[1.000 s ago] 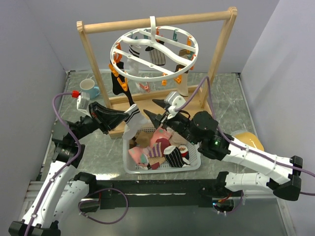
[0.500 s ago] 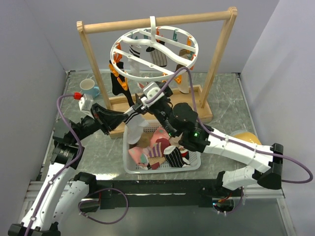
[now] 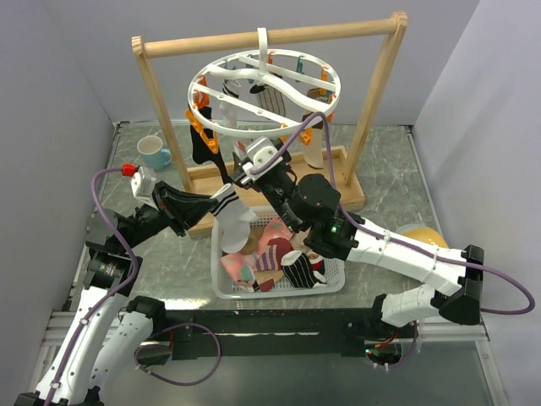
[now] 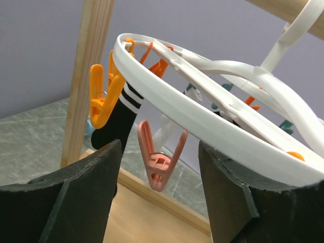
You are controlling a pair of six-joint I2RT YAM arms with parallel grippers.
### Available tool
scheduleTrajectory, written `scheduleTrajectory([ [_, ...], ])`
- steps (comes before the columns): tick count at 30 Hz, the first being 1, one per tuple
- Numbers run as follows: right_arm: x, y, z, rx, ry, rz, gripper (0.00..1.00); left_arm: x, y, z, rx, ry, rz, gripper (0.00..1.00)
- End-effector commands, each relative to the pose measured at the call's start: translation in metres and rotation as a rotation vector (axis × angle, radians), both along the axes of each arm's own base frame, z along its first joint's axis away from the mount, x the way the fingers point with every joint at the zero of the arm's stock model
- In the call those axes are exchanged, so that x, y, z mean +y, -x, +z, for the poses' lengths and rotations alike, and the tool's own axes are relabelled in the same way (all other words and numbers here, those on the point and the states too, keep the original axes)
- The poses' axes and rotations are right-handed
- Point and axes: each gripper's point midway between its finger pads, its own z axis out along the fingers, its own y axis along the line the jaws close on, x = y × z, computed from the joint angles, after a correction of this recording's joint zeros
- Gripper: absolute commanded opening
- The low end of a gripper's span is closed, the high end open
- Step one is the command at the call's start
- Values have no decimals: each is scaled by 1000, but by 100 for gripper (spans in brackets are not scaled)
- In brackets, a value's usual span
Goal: Clip the socks to the hanger
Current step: Open the clamp at the hanger.
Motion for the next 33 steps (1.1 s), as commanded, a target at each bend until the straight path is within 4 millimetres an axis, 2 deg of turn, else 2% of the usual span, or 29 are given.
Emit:
scheduleTrajectory([
  [1, -11, 7, 38, -14, -171, 52, 63, 1, 5, 12, -48, 6, 6, 1],
  [4, -9, 5, 34, -3, -187, 70, 53, 1, 6, 9, -40, 1, 2, 2],
  [7, -10, 2, 32, 12, -223, 72, 47, 1, 7, 9, -40, 2, -2, 2],
  [15, -8, 1, 35, 8, -282, 107, 45, 1, 7, 9, -39, -2, -2, 2],
  [21, -10, 7, 33, 19, -313, 157, 31, 1, 6, 9, -41, -9, -2, 3],
  [23, -12, 14, 38, 21, -334, 197, 22, 1, 5, 10, -49, -15, -2, 4],
  [29, -14, 32, 31, 124, -363, 365, 14, -2, -4, 26, -123, -55, -5, 4],
  [30, -9, 39, 30, 134, -354, 428, 13, -4, -1, 34, -156, -66, -20, 4],
  [32, -16, 37, 28, 183, -386, 459, 12, -7, -4, 38, -164, -80, -42, 5],
  [33, -11, 43, 26, 191, -368, 522, 11, -10, 2, 47, -197, -91, -79, 6],
])
